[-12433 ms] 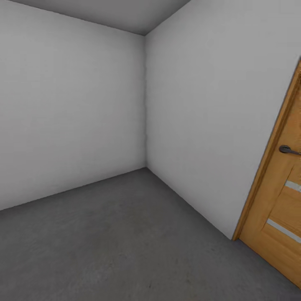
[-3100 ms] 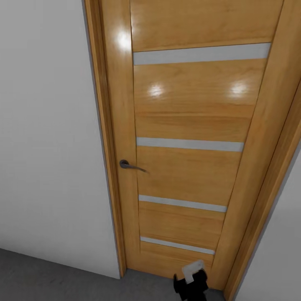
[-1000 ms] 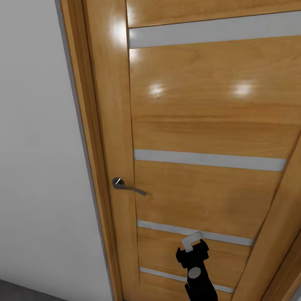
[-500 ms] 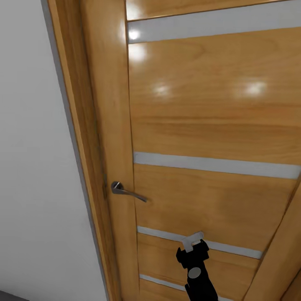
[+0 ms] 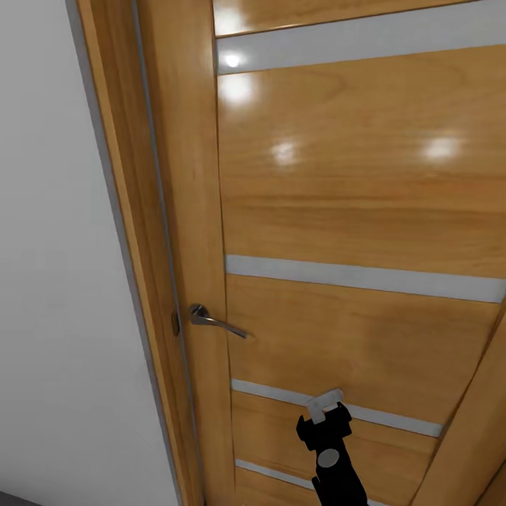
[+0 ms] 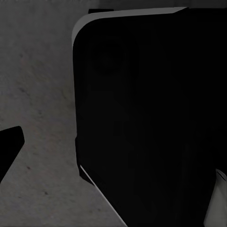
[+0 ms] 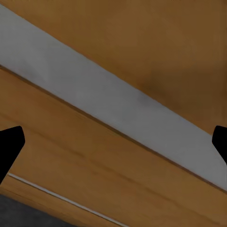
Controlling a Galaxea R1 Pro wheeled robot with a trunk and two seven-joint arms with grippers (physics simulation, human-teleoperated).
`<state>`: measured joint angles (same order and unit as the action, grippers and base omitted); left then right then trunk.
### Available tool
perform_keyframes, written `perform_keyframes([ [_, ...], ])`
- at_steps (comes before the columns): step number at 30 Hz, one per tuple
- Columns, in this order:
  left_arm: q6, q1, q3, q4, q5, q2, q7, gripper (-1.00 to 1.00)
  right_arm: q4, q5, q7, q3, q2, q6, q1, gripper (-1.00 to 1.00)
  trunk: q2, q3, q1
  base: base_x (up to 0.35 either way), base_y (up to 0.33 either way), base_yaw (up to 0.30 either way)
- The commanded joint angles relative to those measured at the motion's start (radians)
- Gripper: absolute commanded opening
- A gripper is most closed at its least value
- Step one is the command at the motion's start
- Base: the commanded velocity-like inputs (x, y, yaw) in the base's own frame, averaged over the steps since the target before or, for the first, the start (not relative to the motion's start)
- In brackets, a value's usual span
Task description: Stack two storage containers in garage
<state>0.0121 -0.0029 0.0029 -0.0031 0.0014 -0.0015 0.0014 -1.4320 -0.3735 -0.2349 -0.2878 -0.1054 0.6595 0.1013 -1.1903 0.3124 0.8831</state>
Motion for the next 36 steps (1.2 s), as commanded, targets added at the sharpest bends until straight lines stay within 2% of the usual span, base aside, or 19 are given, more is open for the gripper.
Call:
perform_keyframes([
  [1, 0.001, -0.001, 0.0, 0.0, 0.0, 0.0, 0.0, 1.0, -0.002, -0.017, -0.004, -0.003, 0.001, 0.008, 0.001, 1.0, -0.001, 0.001, 0.0, 0.0, 0.0, 0.0],
  [13, 0.001, -0.001, 0.0, 0.0, 0.0, 0.0, 0.0, 1.0, -0.004, -0.016, -0.004, 0.002, 0.002, 0.008, 0.001, 1.0, -0.001, 0.001, 0.0, 0.169, 0.0, 0.0],
  [28, 0.001, 0.0, 0.0, 0.0, 0.0, 0.0, 0.0, 1.0, -0.004, -0.014, -0.012, 0.009, 0.001, 0.008, 0.001, 1.0, -0.001, 0.001, 0.0, 0.017, 0.0, 0.0],
  [30, 0.001, 0.0, 0.0, 0.0, 0.0, 0.0, 0.0, 1.0, -0.004, -0.014, -0.042, 0.009, 0.001, 0.008, 0.002, 1.0, -0.001, 0.001, 0.0, 0.0, 0.0, 0.0],
  [32, 0.001, 0.0, 0.0, 0.0, 0.0, 0.0, 0.0, 1.0, -0.002, -0.013, -0.118, 0.01, 0.001, 0.008, 0.003, 1.0, -0.001, 0.001, 0.0, 0.0, 0.0, 0.0],
  [36, 0.001, 0.0, 0.0, 0.0, 0.0, 0.0, 0.0, 1.0, -0.001, -0.014, -0.227, 0.01, 0.0, 0.01, 0.004, 1.0, -0.001, 0.001, 0.0, 0.0, 0.0, 0.0],
])
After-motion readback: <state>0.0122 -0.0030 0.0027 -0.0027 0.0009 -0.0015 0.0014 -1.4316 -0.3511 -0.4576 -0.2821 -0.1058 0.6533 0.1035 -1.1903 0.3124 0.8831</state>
